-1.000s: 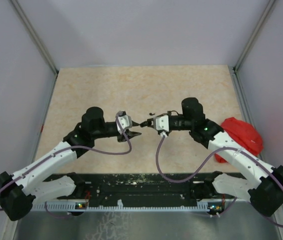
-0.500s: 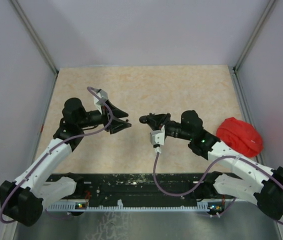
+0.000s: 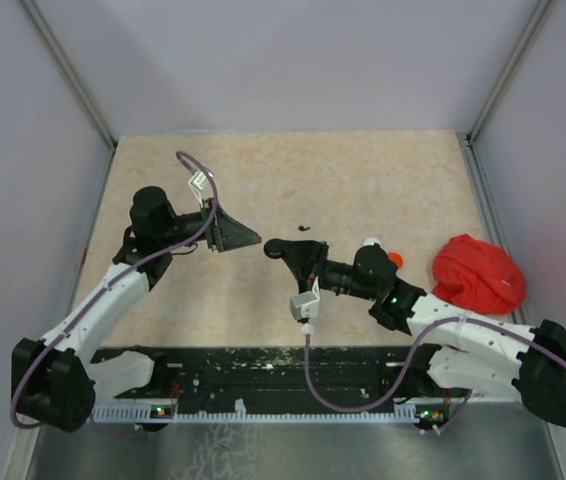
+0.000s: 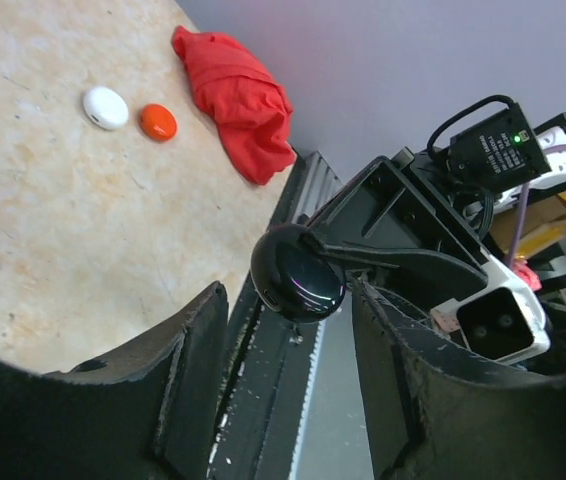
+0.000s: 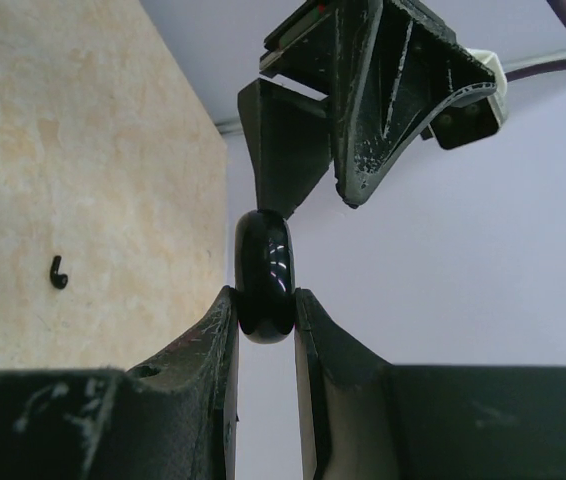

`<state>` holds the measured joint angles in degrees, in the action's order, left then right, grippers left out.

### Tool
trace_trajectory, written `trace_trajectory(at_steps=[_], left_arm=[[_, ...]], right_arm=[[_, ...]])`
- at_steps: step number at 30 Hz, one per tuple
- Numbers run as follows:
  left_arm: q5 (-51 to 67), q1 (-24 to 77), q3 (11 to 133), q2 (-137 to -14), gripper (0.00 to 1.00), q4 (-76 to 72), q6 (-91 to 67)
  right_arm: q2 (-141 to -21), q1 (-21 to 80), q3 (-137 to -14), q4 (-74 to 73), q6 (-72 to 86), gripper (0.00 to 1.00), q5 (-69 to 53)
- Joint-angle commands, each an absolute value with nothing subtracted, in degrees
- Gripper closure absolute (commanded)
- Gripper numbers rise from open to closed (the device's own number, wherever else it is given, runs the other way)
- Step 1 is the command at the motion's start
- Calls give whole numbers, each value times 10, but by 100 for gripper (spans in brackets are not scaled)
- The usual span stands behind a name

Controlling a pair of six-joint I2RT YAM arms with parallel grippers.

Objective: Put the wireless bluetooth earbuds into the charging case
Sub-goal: Pick up the charging case at the center of the board.

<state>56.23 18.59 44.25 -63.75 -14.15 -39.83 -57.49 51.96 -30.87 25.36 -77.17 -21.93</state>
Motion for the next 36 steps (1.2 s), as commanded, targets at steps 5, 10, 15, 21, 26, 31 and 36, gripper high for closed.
trace_trajectory(at_steps=[5,10,15,21,26,31,36], left_arm=[[625,185,470,-657,50,-162,-480],[648,185,467,-674,57,-172,-502],[653,187,461,-684,57,-179,-517],[664,193,448,-697,58,-204,-544],[674,197,446,-703,69,-225,-562],[688,198,434,-710,86,-273,-601],[694,198,425,-715,99,-331,-646]], right_arm=[[-602,548,-312,362,-824,100,-193],[-612,556,-312,366,-835,100,-189],[-618,560,-310,373,-847,100,-182],[-626,566,-311,378,-853,100,-178],[-631,567,-309,383,-858,100,-174],[-635,568,-304,388,-873,98,-168],[-639,568,-292,405,-885,84,-163]])
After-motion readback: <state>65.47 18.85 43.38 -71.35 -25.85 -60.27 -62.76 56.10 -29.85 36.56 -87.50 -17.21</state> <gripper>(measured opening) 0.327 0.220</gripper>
